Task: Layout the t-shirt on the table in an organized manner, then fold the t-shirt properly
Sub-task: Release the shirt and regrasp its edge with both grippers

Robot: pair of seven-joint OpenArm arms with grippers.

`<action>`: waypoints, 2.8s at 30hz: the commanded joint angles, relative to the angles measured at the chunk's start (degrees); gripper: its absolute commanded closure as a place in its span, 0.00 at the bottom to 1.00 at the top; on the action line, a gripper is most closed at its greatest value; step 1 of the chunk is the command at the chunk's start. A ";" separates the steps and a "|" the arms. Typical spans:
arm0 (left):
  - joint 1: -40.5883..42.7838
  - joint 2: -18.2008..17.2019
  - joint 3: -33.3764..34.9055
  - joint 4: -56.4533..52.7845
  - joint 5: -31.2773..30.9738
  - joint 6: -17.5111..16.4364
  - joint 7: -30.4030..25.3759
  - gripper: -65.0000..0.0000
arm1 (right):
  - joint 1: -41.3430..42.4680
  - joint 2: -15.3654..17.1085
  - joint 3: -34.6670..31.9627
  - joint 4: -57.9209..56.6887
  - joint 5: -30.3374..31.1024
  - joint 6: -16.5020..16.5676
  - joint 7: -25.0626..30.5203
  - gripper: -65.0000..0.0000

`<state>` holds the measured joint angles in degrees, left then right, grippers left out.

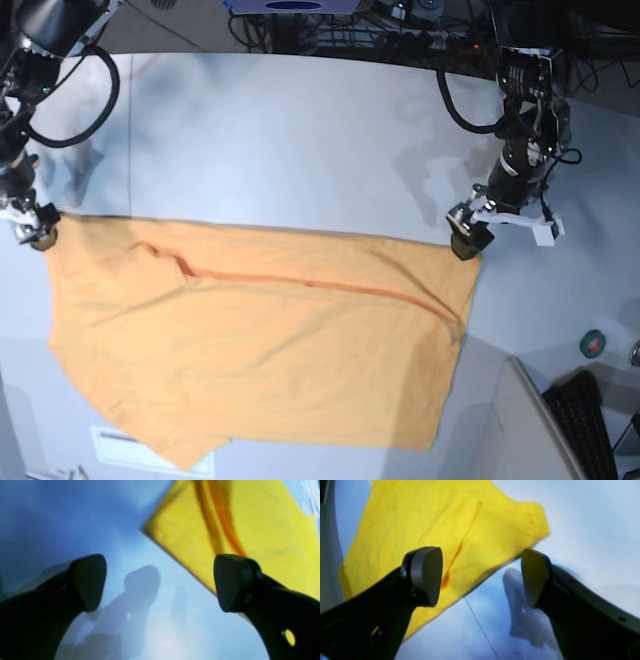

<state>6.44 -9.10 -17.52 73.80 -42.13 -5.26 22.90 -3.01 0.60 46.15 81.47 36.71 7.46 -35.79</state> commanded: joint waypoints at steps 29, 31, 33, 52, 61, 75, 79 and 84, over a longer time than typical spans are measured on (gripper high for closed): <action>0.90 -0.70 -0.11 2.11 -0.55 -0.50 -1.22 0.01 | 14.74 8.85 3.65 -36.07 0.35 0.40 6.65 0.45; 0.73 -0.70 -0.11 1.85 -0.55 -0.50 -1.22 0.01 | 15.09 8.85 3.65 -36.07 0.35 0.40 6.74 0.45; 0.46 -0.70 -0.11 0.18 -0.55 -0.50 -1.22 0.01 | 15.18 8.85 3.65 -36.07 0.35 0.40 6.74 0.46; -12.37 -0.70 0.42 -17.05 -0.46 -0.50 -1.22 0.01 | 16.85 10.52 3.21 -43.63 0.35 0.40 9.11 1.00; -16.15 -0.52 0.60 -24.09 -0.46 -0.50 -1.22 0.25 | 17.12 10.52 3.30 -43.63 0.35 0.40 9.11 1.00; -17.21 -0.44 0.60 -24.44 -0.46 -0.50 -1.22 0.39 | 17.12 10.52 3.30 -43.54 0.35 0.40 9.11 1.00; -18.96 -0.44 0.60 -27.25 -0.46 -0.59 -1.22 0.39 | 17.12 10.52 3.30 -43.45 0.35 0.40 9.11 1.00; -19.23 -0.44 0.60 -27.78 -0.46 -0.59 -1.22 0.39 | 17.12 10.61 3.30 -43.45 0.35 0.40 9.11 1.00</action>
<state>-12.51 -9.54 -17.06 46.04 -42.78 -6.68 19.81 13.63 10.74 49.50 37.87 38.59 9.17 -25.47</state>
